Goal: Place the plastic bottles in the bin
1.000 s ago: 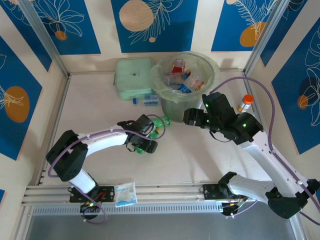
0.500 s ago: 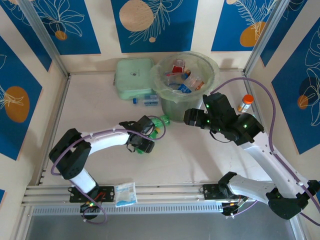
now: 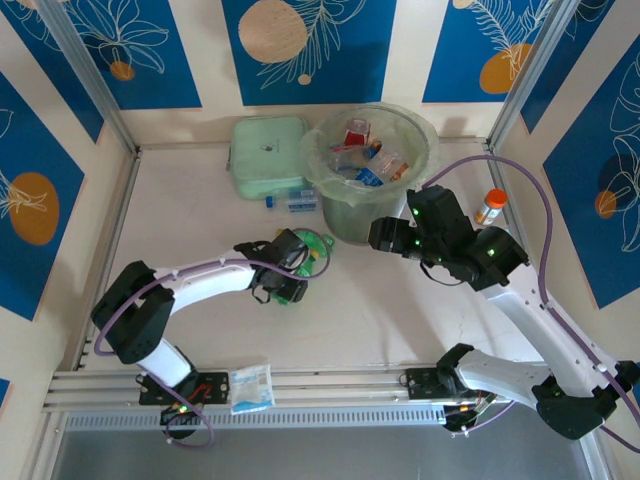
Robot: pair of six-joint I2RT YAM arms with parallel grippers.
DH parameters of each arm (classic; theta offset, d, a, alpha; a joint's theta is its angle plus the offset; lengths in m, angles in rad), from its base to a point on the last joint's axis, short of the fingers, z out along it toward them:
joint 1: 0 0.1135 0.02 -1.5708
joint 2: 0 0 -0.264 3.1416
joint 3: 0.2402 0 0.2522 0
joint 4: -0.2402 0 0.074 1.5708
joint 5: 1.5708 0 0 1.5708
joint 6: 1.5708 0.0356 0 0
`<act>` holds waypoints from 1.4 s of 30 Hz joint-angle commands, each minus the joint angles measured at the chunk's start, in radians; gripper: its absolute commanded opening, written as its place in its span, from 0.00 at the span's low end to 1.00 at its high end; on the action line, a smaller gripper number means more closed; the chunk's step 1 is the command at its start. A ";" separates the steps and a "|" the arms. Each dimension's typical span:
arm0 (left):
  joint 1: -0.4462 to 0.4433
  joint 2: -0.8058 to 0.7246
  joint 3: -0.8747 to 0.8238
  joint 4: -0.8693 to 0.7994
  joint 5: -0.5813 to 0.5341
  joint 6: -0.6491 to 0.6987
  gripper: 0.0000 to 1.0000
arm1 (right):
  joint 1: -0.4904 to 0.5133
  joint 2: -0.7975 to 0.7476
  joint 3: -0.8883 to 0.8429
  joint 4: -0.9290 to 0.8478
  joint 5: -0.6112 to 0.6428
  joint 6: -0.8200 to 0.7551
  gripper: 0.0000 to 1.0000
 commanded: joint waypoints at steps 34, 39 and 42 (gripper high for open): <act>-0.136 -0.481 -0.005 0.174 0.183 0.097 0.39 | -0.019 0.173 0.023 0.229 -0.434 0.128 0.72; -0.137 -0.498 -0.015 0.180 0.197 0.097 0.39 | -0.018 0.202 0.020 0.264 -0.442 0.134 0.65; -0.137 -0.501 -0.013 0.174 0.190 0.098 0.40 | -0.011 0.223 0.034 0.262 -0.451 0.128 0.60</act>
